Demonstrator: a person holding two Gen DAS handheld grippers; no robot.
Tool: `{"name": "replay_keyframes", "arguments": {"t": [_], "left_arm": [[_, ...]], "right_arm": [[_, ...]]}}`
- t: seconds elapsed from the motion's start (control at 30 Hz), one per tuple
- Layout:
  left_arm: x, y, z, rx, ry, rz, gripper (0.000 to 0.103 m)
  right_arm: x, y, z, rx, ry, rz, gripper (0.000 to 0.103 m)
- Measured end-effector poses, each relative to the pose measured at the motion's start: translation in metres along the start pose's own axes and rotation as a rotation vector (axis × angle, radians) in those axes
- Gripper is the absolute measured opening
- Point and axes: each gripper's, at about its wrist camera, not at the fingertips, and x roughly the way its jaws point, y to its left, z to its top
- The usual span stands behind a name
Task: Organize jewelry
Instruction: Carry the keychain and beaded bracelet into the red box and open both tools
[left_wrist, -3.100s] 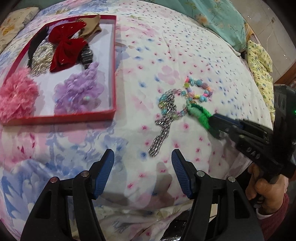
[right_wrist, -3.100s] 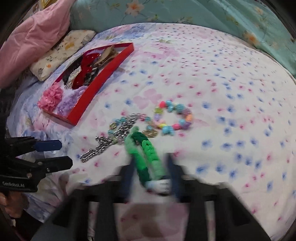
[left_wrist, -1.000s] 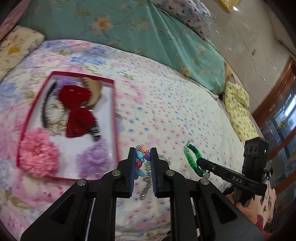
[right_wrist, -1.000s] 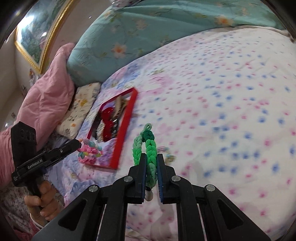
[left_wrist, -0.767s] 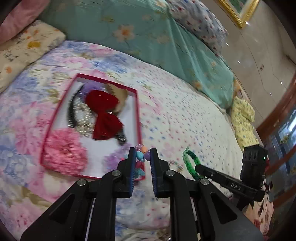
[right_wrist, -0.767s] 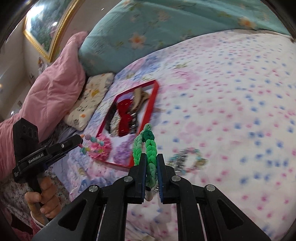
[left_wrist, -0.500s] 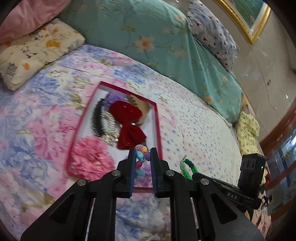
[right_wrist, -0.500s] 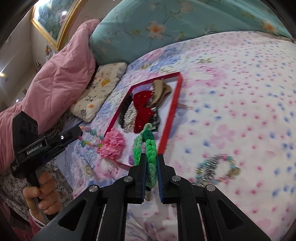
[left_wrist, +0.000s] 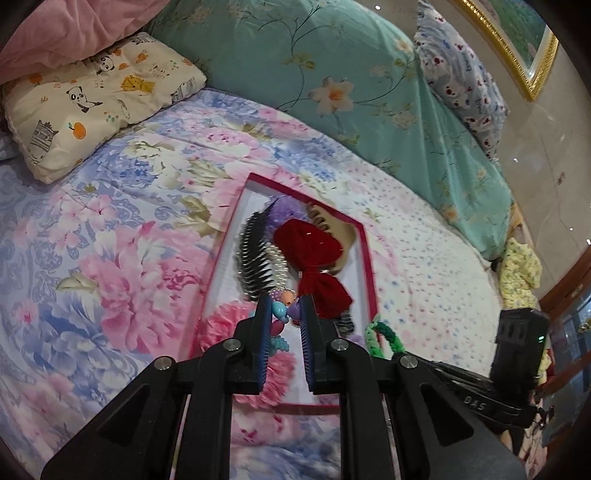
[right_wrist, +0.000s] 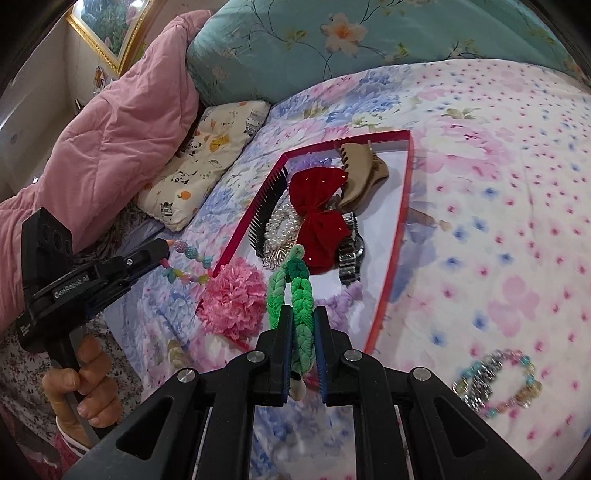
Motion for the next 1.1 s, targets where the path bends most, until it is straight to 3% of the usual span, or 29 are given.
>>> {"name": "replay_keyframes", "arguments": {"t": [0.5,1.0,1.1], "left_arm": [[0.051,0.01,-0.028,-0.006,0.169,0.036,0.013],[0.054,0.009,-0.028,-0.008,0.187,0.063,0.014],[0.054,0.01,-0.028,-0.014,0.188,0.07,0.028]], "right_arm": [[0.047,-0.011,0.0,0.004,0.074,-0.051,0.014],[0.05,-0.009,0.002,-0.015,0.068,-0.084,0.017],[0.047,-0.008,0.002,-0.015,0.061,-0.083,0.023]]}}
